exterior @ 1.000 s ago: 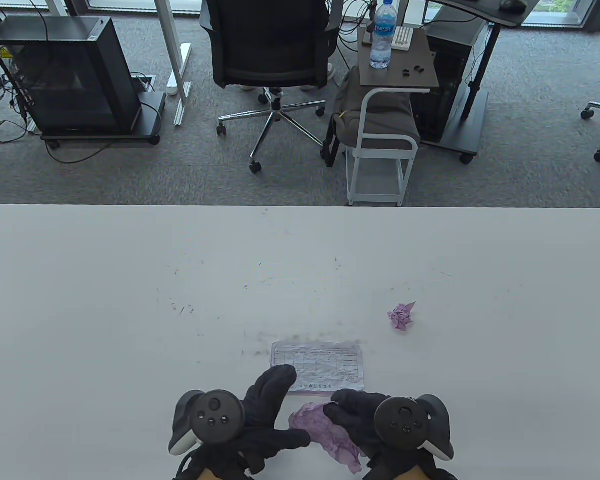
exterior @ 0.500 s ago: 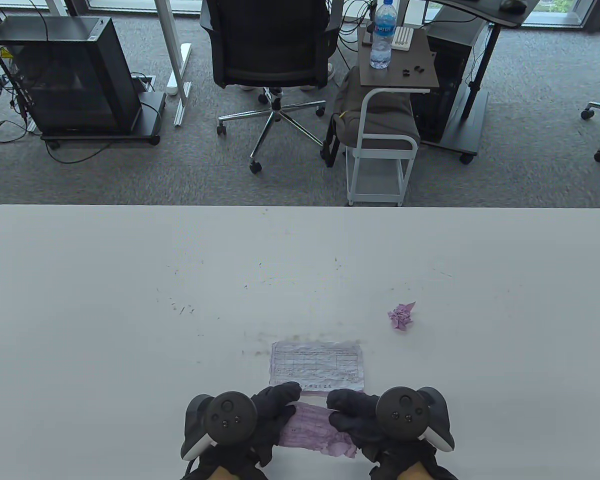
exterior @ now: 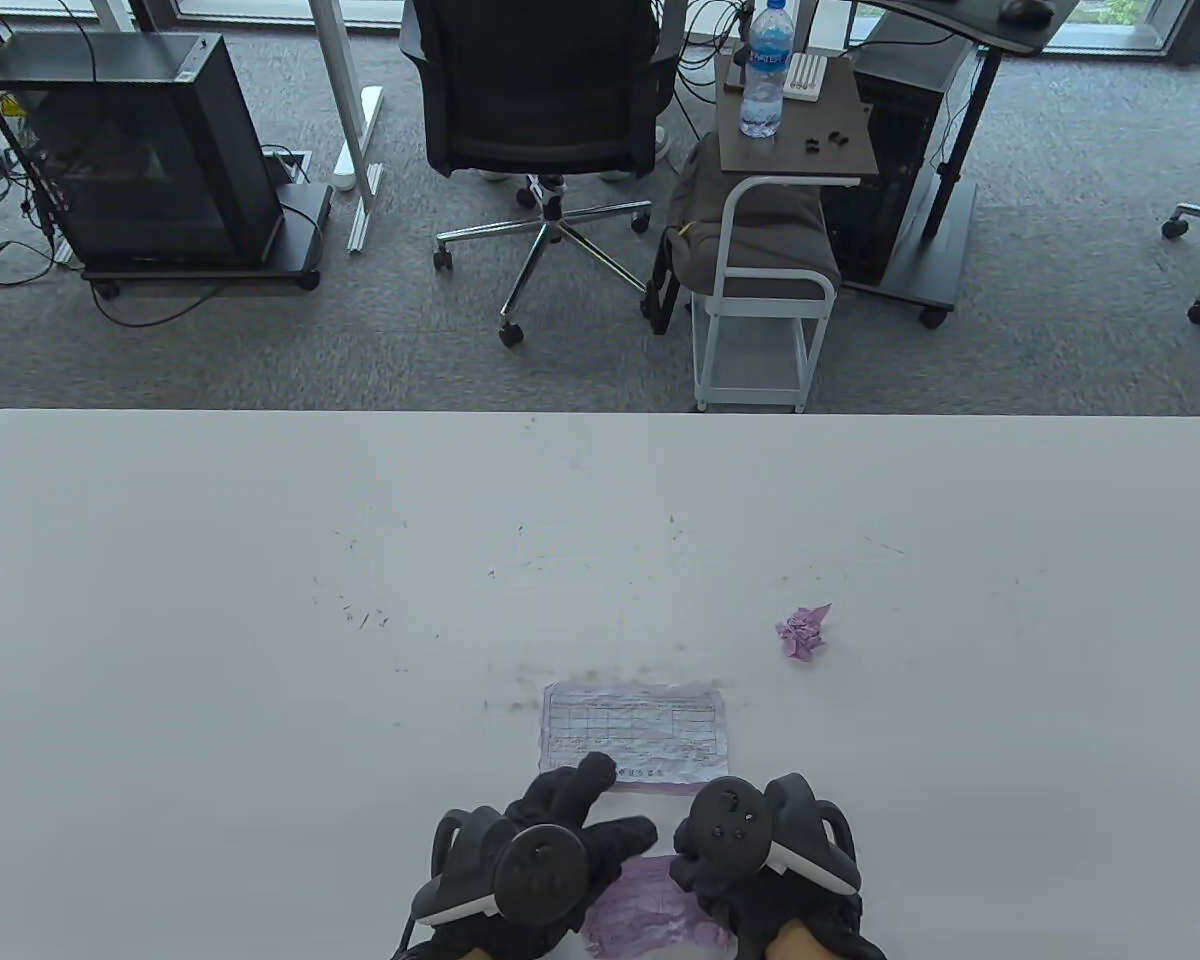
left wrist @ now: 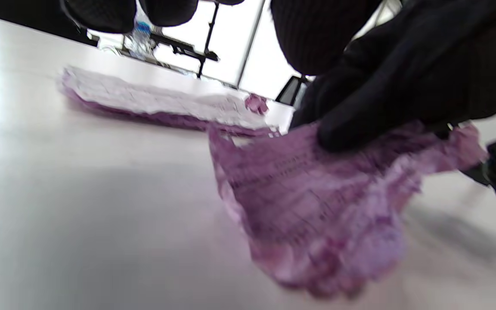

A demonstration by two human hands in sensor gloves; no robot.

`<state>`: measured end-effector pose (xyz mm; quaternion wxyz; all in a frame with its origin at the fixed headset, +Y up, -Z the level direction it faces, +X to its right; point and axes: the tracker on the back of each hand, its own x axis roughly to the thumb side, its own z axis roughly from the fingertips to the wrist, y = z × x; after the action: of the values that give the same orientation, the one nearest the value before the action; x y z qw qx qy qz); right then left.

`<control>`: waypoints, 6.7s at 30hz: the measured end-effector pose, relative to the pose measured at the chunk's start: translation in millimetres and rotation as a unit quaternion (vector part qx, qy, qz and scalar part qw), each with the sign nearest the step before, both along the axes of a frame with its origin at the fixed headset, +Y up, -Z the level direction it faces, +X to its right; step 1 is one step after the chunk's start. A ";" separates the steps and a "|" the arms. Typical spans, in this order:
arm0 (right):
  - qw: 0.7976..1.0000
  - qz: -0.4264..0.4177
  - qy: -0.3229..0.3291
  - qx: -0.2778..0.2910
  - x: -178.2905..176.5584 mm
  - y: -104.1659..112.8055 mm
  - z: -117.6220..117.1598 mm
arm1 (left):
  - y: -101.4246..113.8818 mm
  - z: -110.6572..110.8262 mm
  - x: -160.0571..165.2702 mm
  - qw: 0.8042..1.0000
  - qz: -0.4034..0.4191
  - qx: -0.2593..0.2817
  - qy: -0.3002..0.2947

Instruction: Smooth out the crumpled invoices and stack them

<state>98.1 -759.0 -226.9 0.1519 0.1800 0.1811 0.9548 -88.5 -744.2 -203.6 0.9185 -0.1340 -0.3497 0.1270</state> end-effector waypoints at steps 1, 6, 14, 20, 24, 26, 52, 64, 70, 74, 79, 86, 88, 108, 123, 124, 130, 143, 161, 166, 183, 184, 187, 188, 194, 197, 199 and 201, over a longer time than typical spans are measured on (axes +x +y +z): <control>1.000 0.001 0.001 -0.002 -0.4 -0.5 0.2 | -3.5 1.3 5.1 0.999 -0.036 0.001 -0.012; 1.000 0.015 0.002 0.006 0.0 -2.5 0.3 | -21.5 -1.7 15.5 0.983 -0.182 -0.007 -0.015; 0.999 0.034 0.018 0.002 -7.0 -4.2 2.7 | -22.0 -5.8 12.7 0.958 -0.278 -0.070 0.028; 0.997 0.073 0.020 -0.004 -6.3 -3.2 2.9 | -25.5 -9.5 2.9 0.944 -0.297 -0.136 0.049; 0.996 0.090 0.012 -0.013 -3.0 -2.6 2.5 | -25.4 -10.7 1.7 0.942 -0.301 -0.139 0.053; 0.995 0.094 0.005 -0.023 0.8 -2.4 1.7 | -24.4 -10.9 2.5 0.943 -0.302 -0.135 0.050; 0.995 0.098 -0.006 -0.024 1.0 -4.7 3.0 | -36.7 -9.4 -5.2 0.948 -0.251 -0.181 0.073; 0.986 0.156 -0.064 -0.009 16.5 -2.5 2.0 | -32.7 -11.3 -10.5 0.935 -0.264 -0.216 0.094; 0.984 0.063 0.012 0.165 4.0 33.6 12.7 | -34.8 -15.5 -14.6 0.935 -0.253 -0.231 0.089; 0.975 -0.039 0.191 0.108 -38.0 28.3 33.3 | -36.0 -15.9 -17.0 0.937 -0.241 -0.237 0.087; 0.948 0.065 0.306 0.054 -74.4 4.0 49.2 | -36.6 -16.4 -18.2 0.938 -0.240 -0.237 0.084; 0.958 0.105 0.259 -0.068 -65.2 -1.4 40.9 | -35.6 -16.0 -18.2 0.935 -0.245 -0.243 0.088; 0.966 0.103 0.215 -0.104 -56.1 -1.8 34.8 | -35.6 -15.9 -18.3 0.935 -0.243 -0.244 0.088; 0.989 -0.029 0.118 0.087 -18.2 27.8 23.9 | -37.9 -18.3 -20.7 0.937 -0.220 -0.256 0.088; 0.985 0.145 0.087 -0.033 -44.9 0.8 23.7 | -38.7 -17.7 -24.4 0.936 -0.225 -0.255 0.092; 0.985 0.150 0.071 -0.038 -39.9 2.2 21.3 | -38.8 -17.7 -24.7 0.936 -0.225 -0.255 0.093; 0.990 0.123 -0.024 -0.064 -9.0 3.7 9.9 | -38.5 -17.7 -24.7 0.935 -0.225 -0.256 0.094; 0.997 -0.048 0.032 0.056 9.3 26.4 12.3 | -38.9 -18.0 -24.3 0.936 -0.223 -0.256 0.093; 0.965 0.020 0.209 -0.158 -55.4 -1.4 29.9 | -38.8 -18.5 -23.9 0.937 -0.222 -0.253 0.090; 0.968 0.048 0.167 -0.180 -39.0 -2.0 23.3 | -38.5 -17.8 -23.3 0.937 -0.224 -0.252 0.092; 0.972 0.072 0.099 -0.200 -14.3 -7.1 15.2 | -39.1 -17.3 -23.1 0.938 -0.222 -0.250 0.092; 0.972 0.072 0.099 -0.201 -13.5 -6.9 15.0 | -39.1 -17.3 -23.2 0.938 -0.221 -0.250 0.092; 0.979 0.040 0.092 -0.178 -7.5 -0.8 12.4 | -39.2 -17.4 -23.3 0.938 -0.222 -0.249 0.092; 0.982 0.032 0.088 -0.164 -5.8 1.6 11.9 | -39.2 -17.4 -23.3 0.938 -0.222 -0.249 0.092; 0.993 -0.024 0.109 -0.034 -9.7 17.9 16.4 | -39.7 -17.7 -23.7 0.937 -0.220 -0.256 0.088; 0.985 -0.040 0.163 -0.025 -29.0 16.1 24.2 | -39.2 -18.6 -25.5 0.938 -0.208 -0.264 0.089; 0.979 -0.024 0.201 -0.039 -42.2 10.5 29.3 | -38.8 -19.1 -27.0 0.939 -0.201 -0.264 0.089; 0.970 0.014 0.234 -0.062 -54.8 1.8 33.9 | -37.5 -19.7 -28.6 0.941 -0.188 -0.265 0.090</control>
<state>43.3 -757.2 -193.0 0.1030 0.3865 0.2733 0.8748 -117.1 -781.6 -223.3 0.8848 -0.4236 -0.1873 0.0518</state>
